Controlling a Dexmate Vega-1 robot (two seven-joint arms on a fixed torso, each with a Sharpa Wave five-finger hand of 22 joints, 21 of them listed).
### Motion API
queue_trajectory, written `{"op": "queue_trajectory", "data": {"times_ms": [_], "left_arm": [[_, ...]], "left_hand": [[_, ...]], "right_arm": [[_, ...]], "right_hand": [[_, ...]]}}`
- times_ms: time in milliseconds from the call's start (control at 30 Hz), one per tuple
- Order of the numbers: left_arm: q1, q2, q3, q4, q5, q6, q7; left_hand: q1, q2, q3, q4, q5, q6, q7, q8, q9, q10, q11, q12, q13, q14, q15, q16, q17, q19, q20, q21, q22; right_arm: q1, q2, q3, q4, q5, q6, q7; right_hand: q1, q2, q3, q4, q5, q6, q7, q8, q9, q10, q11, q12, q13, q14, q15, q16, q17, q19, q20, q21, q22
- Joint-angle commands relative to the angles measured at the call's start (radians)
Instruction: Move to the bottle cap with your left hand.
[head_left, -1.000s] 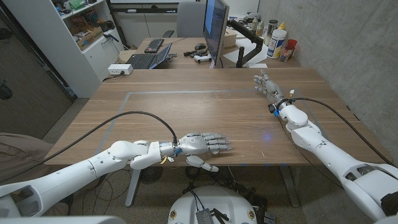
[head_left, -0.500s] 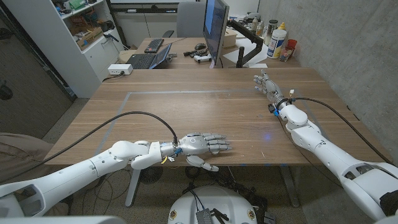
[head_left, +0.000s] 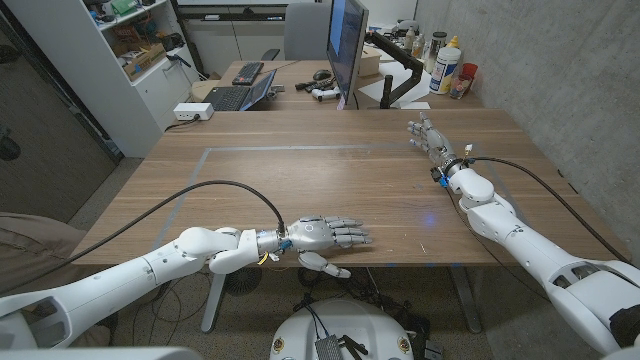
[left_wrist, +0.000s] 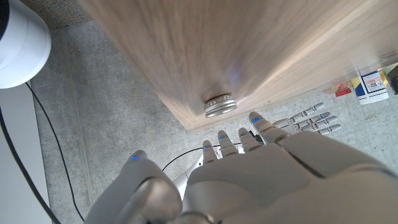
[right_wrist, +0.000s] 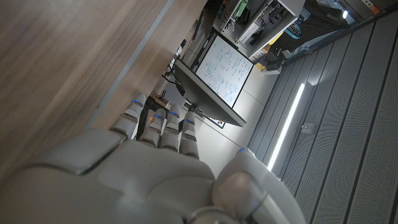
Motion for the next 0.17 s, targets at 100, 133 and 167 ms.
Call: {"op": "queue_trajectory", "data": {"times_ms": [100,133,167], "left_arm": [[0.016,0.003,0.001,0.006,-0.018,-0.004,-0.006],[0.018,0.004,0.000,0.005,-0.017,-0.002,-0.005],[0.019,0.004,-0.001,0.004,-0.018,-0.001,-0.004]], "left_hand": [[0.014,0.001,0.000,-0.003,0.007,-0.002,0.019,0.004,0.004,0.014,0.000,0.011,0.002,0.009,-0.143,0.007,0.003,0.013,-0.097,0.012,0.001],[0.014,0.001,0.000,-0.004,0.007,-0.002,0.024,0.004,0.004,0.016,0.000,0.012,0.002,0.011,-0.143,0.008,0.003,0.018,-0.096,0.013,0.001],[0.015,0.001,0.000,-0.004,0.007,-0.001,0.026,0.005,0.004,0.017,0.000,0.012,0.002,0.012,-0.143,0.007,0.003,0.019,-0.097,0.013,0.001]], "right_arm": [[0.007,0.005,-0.005,0.006,-0.005,-0.001,-0.004],[0.008,0.006,-0.006,0.008,-0.006,0.001,-0.003],[0.007,0.006,-0.006,0.004,-0.005,-0.005,-0.004]], "right_hand": [[-0.011,0.009,-0.002,0.007,0.004,-0.001,0.004,0.004,0.002,0.000,-0.007,-0.003,0.001,-0.004,0.000,0.000,0.002,-0.002,-0.006,-0.006,0.005],[-0.011,0.009,-0.002,0.007,0.005,-0.001,0.004,0.004,0.002,0.000,-0.005,-0.003,0.001,-0.004,0.000,0.001,0.002,-0.002,-0.006,-0.007,0.005],[-0.011,0.009,-0.003,0.008,0.005,-0.001,0.003,0.004,0.002,0.001,-0.005,-0.003,0.001,-0.004,0.000,0.001,0.002,-0.002,-0.006,-0.007,0.005]]}}
